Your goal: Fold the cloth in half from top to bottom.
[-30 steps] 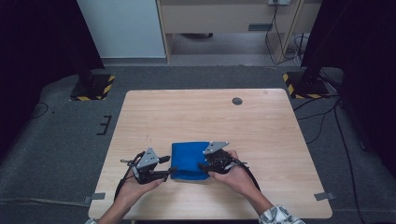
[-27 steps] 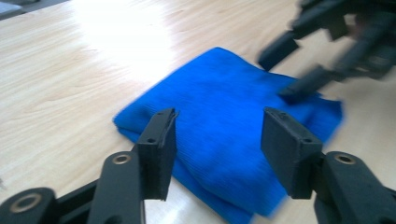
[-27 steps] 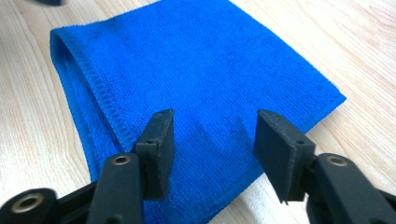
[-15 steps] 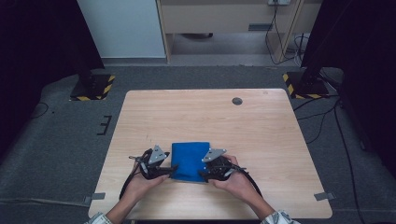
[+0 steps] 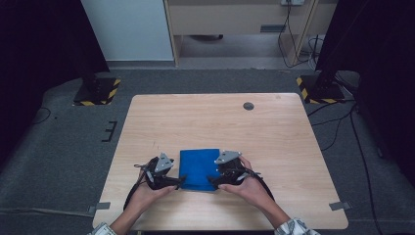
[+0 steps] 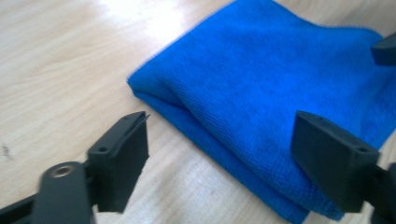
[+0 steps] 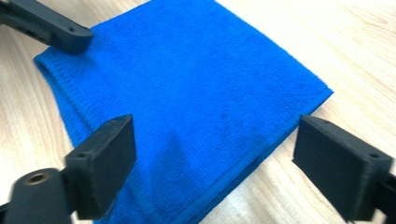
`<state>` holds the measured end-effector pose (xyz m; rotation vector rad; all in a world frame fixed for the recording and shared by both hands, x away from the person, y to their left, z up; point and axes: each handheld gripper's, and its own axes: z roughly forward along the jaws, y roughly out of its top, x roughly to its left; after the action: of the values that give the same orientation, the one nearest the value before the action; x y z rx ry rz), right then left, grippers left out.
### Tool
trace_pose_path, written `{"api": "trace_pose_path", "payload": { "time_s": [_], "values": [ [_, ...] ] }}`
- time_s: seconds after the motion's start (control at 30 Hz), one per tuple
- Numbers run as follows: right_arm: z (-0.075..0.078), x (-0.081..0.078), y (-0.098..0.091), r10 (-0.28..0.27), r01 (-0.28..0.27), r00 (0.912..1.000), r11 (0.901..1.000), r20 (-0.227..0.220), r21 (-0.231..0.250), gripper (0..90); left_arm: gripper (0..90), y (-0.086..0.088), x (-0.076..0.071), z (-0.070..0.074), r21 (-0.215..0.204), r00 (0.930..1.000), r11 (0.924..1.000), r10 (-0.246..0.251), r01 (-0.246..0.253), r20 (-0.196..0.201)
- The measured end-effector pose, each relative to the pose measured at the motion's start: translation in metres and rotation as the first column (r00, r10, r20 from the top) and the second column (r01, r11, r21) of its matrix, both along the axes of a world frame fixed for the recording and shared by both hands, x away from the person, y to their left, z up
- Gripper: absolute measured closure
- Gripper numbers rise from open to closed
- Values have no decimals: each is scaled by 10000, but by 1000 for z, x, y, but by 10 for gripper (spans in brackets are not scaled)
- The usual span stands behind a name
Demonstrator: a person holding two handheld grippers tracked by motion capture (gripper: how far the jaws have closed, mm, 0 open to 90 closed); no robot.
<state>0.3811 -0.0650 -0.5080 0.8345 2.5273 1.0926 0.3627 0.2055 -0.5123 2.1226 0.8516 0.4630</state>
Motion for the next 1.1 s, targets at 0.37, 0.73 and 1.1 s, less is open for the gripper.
{"api": "trace_pose_path", "payload": {
  "time_s": [0.37, 0.73, 1.1],
  "values": [
    [7, 17, -4, -470, 470, 9989, 9983, -3, 342, 85, 63, 5, 8, 8, -497, 9992, 9980, 392, -393, -41],
    [17, 30, -10, -835, 832, 9965, 9952, 51, 521, 86, 63, 9, 14, 15, -770, 9980, 9951, 623, -617, 54],
    [24, 37, -12, -1011, 1003, 9948, 9934, 120, 560, 86, 62, 11, 19, 21, -722, 9981, 9957, 597, -587, 117]
  ]
}}
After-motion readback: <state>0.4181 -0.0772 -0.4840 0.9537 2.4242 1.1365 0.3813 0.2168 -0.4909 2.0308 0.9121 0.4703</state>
